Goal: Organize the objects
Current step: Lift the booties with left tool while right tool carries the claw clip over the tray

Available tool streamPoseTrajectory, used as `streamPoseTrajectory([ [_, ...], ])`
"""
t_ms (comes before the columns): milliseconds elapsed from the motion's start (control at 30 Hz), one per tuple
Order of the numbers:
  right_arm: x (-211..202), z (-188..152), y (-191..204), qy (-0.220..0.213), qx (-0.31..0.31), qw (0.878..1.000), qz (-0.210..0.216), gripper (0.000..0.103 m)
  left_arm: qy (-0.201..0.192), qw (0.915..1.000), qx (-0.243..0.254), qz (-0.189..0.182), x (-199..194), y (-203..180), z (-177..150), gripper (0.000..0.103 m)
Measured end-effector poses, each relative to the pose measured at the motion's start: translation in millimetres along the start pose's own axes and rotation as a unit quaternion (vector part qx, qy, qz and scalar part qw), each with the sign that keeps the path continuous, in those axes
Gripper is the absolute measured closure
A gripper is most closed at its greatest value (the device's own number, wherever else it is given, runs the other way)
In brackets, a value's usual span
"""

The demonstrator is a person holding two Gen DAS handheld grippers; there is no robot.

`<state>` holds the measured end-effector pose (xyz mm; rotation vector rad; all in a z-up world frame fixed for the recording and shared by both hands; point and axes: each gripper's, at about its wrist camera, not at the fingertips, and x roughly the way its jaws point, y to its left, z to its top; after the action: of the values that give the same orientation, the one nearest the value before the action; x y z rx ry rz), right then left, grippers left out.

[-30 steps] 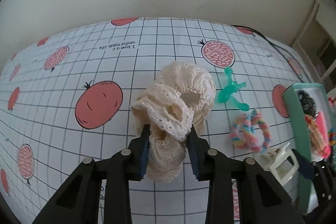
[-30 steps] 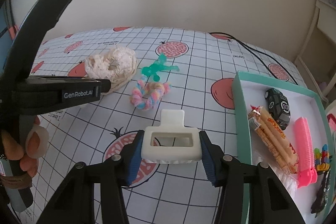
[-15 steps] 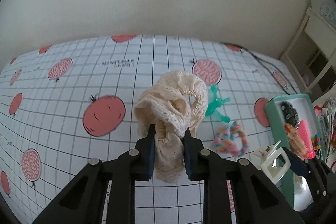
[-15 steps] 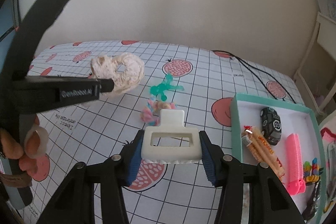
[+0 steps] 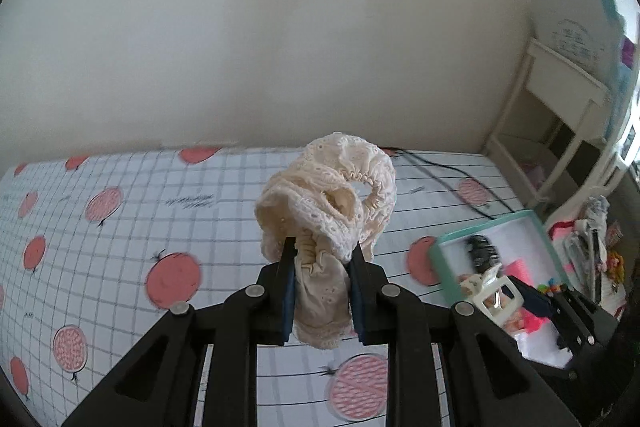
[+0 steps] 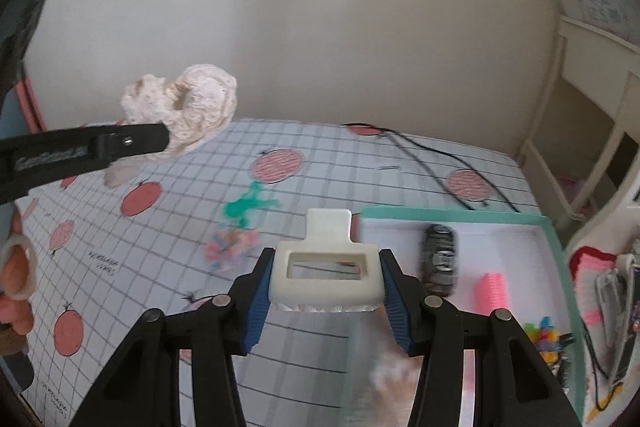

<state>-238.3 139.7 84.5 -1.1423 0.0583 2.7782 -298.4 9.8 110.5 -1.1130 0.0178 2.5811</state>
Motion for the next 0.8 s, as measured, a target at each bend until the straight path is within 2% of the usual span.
streamPoseTrajectory([
  [233,-7,-2,-61,-0.007,0.048,0.998,-0.031,0.05,0.004,0.999,0.035,-0.027,10,-49,5,0.08],
  [500,-9,-18,-122,0.004,0.098,0.993,-0.062,0.05,0.03,0.996,0.064,-0.054,34,-104,1,0.08],
  [800,-10,-37,-162,0.017,0.131,0.988,-0.08,0.05,0.066,0.9899,0.088,-0.09,62,-155,-10,0.079],
])
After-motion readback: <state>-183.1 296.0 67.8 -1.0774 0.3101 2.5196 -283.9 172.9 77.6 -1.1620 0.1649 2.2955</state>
